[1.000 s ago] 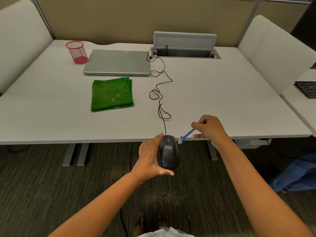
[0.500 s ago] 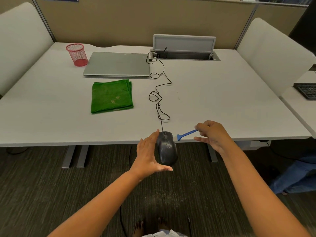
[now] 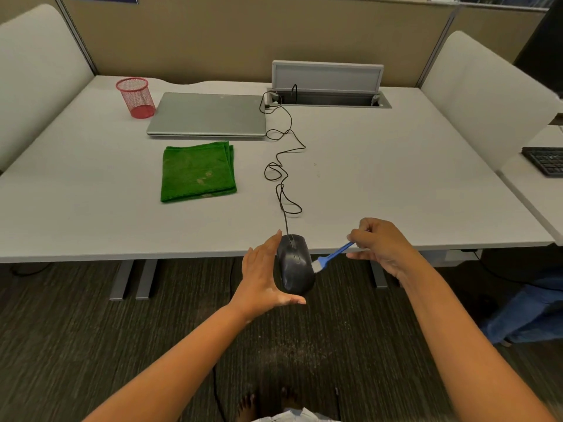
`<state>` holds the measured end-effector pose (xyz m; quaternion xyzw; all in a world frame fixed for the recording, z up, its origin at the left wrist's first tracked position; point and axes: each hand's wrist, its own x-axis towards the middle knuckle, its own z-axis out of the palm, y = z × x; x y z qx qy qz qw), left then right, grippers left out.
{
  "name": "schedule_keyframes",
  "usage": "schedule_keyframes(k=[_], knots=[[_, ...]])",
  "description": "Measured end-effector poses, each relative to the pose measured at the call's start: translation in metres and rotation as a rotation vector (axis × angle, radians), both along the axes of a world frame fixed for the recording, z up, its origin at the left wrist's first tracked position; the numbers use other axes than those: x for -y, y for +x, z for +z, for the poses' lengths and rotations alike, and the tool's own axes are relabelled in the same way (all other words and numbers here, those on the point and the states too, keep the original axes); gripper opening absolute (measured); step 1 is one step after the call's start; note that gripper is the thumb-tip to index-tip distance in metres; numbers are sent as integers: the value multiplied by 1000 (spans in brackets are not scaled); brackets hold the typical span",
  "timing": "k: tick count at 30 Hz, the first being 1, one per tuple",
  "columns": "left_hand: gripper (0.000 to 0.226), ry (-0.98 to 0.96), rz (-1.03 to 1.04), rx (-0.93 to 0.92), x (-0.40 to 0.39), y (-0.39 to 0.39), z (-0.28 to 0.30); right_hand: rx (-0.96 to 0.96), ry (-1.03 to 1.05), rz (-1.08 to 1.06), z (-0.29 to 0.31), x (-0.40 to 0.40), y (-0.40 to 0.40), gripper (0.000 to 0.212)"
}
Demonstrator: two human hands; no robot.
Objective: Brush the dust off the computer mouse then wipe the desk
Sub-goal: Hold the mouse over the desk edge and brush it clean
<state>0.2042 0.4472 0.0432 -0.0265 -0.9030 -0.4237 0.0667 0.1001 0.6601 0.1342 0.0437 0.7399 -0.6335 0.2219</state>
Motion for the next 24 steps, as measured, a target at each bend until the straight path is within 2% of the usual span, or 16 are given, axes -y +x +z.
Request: schedule_keyframes(k=[4,11,17,20,24], knots=[[124,-21,-20,32,-3,4,0,-60,-66,-82,6,5,-4,32],[123,-65,-74,46,-8,10,3,-92,10,-58,4,23,-2,25],[122,-106,-113,57,-9,11,1,-53,44,7,12,21,-4,32],[123,-121,-122,60,-10,12,0,-79,41,-44,16,24,-6,28],[124,-131,-131,69,-10,11,-1,-82,88,-2,13,26,-3,28]])
